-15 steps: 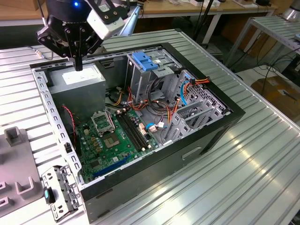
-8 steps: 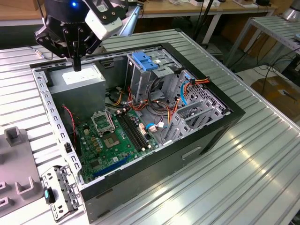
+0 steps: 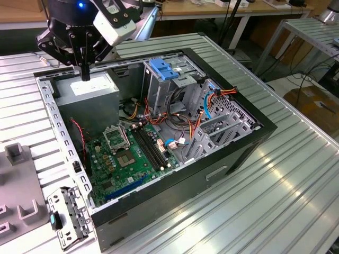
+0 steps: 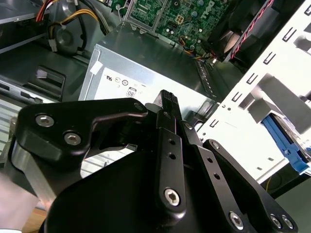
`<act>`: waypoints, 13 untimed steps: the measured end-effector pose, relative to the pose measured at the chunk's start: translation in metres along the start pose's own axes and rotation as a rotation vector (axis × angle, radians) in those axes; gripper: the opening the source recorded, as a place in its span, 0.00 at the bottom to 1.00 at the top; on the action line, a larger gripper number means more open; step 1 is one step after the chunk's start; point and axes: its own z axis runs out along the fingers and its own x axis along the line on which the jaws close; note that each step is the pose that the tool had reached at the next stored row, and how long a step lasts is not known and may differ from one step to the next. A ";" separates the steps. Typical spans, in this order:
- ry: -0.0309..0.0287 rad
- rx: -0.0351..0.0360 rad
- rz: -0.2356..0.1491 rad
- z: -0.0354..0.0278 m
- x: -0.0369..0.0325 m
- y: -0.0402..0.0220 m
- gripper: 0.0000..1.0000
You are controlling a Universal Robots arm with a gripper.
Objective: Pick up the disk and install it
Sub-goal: 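Reach for the disk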
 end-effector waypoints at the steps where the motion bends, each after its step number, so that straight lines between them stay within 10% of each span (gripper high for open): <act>1: 0.0000 0.0000 0.000 0.0000 0.0004 0.0000 0.11; 13: 0.0001 0.0000 0.000 0.0001 0.0057 -0.0004 0.11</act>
